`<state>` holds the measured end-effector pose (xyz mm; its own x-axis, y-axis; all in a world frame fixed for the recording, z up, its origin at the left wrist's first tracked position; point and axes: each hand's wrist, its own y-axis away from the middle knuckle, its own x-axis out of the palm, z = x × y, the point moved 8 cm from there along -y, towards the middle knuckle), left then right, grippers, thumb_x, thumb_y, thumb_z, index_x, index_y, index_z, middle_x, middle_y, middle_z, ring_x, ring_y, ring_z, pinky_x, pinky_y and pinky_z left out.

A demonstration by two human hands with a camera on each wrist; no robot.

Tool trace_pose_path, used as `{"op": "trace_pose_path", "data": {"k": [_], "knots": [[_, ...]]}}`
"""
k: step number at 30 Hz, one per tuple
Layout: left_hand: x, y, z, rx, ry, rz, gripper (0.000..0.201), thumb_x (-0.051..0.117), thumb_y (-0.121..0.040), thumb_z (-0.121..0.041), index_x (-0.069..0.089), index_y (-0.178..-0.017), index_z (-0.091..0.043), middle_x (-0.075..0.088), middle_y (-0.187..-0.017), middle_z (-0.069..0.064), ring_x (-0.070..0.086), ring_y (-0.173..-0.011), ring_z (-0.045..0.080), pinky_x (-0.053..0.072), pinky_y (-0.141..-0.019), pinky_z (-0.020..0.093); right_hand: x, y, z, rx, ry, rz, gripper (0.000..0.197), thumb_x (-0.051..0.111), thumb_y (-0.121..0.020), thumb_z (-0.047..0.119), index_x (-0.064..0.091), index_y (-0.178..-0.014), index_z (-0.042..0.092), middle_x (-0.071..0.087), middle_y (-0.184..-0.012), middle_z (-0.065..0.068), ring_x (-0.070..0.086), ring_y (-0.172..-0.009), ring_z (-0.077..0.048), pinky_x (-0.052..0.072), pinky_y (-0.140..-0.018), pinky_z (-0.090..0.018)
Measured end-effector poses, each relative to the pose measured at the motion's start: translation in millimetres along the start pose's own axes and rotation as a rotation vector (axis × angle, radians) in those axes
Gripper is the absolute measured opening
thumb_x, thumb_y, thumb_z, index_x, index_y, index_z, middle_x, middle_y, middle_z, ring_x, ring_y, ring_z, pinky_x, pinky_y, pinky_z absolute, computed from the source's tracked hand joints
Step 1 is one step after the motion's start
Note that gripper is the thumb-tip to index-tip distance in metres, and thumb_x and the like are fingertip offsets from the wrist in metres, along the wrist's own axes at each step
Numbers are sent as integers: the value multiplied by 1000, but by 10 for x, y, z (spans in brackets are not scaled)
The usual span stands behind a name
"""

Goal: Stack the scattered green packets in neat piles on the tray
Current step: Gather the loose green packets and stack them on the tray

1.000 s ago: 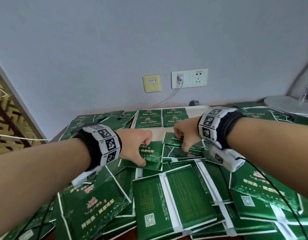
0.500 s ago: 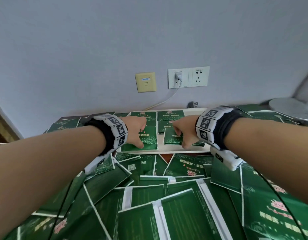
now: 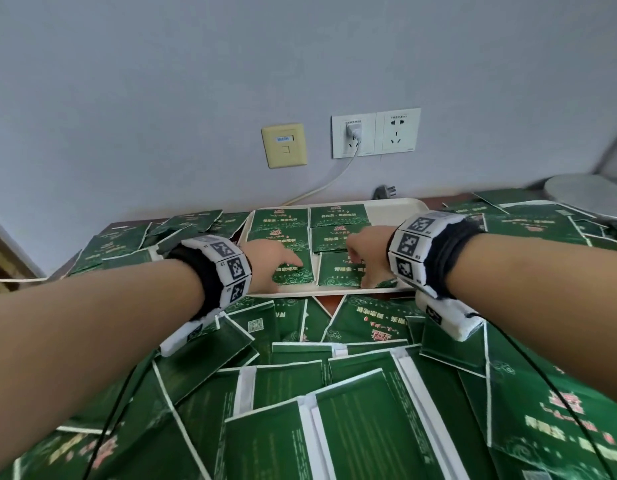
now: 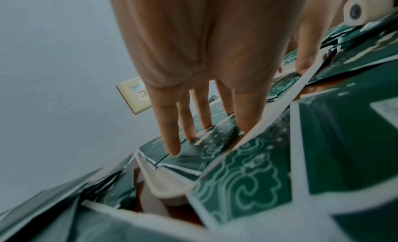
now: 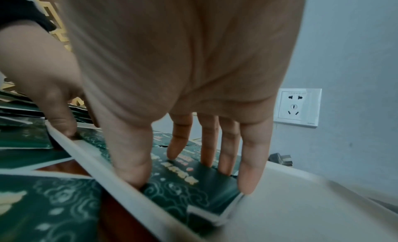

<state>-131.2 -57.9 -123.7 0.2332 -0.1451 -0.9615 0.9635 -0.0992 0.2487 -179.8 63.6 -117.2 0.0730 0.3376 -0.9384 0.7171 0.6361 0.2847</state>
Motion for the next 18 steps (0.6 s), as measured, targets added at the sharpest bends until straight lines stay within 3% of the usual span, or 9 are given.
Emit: {"op": "trace_pose_path", "data": {"k": [2, 4, 5, 7, 11, 15, 18], "knots": [[-3, 19, 0, 15, -7, 4, 59, 58, -93, -15, 37, -146, -30, 38, -150, -7, 38, -135, 12, 28, -107, 22, 21, -23, 22, -8, -4, 17, 46, 70, -82, 26, 57, -121, 7, 64, -116, -9, 62, -96, -21, 51, -81, -31], [4, 52, 22, 28, 15, 22, 57, 59, -93, -13, 40, -144, -30, 39, -149, -8, 38, -135, 12, 28, -108, 22, 27, -44, 49, -30, -17, 26, 45, 68, -82, 20, 59, -124, 4, 63, -120, -13, 58, -85, -19, 49, -67, -27], [11, 69, 41, 29, 26, 29, 56, 59, -93, -13, 42, -142, -31, 40, -148, -8, 38, -134, 12, 28, -108, 23, 26, -57, 63, -46, -21, 25, 46, 68, -82, 18, 58, -124, 4, 63, -119, -14, 53, -80, -17, 43, -58, -23], [19, 86, 79, 31, 31, 30, 54, 60, -92, -14, 44, -140, -31, 42, -147, -7, 40, -133, 13, 30, -107, 26, 15, -68, 96, -71, -24, 16, 42, 67, -84, 17, 56, -123, 8, 60, -108, -7, 47, -80, -15, 31, -51, -17], [28, 80, 108, 39, 35, 22, 50, 64, -90, -17, 48, -136, -28, 47, -142, -4, 45, -127, 16, 34, -104, 27, -1, -74, 130, -85, -49, 3, 37, 68, -83, 17, 55, -118, 16, 57, -116, -3, 49, -86, -16, 38, -60, -21], [-13, 25, 94, 18, 51, -25, 51, 67, -87, -20, 48, -135, -23, 51, -132, -1, 49, -116, 16, 33, -88, 19, -15, 10, 39, -48, -52, -22, 43, 70, -82, 24, 56, -121, 13, 58, -120, -5, 55, -95, -19, 42, -74, -24], [19, -17, 63, 11, 8, 2, 53, 65, -88, -19, 44, -137, -23, 51, -132, 0, 50, -116, 17, 36, -89, 22, 0, 24, 7, -30, -32, -16, 43, 70, -82, 24, 58, -121, 10, 61, -119, -8, 55, -91, -19, 45, -78, -27]]}}
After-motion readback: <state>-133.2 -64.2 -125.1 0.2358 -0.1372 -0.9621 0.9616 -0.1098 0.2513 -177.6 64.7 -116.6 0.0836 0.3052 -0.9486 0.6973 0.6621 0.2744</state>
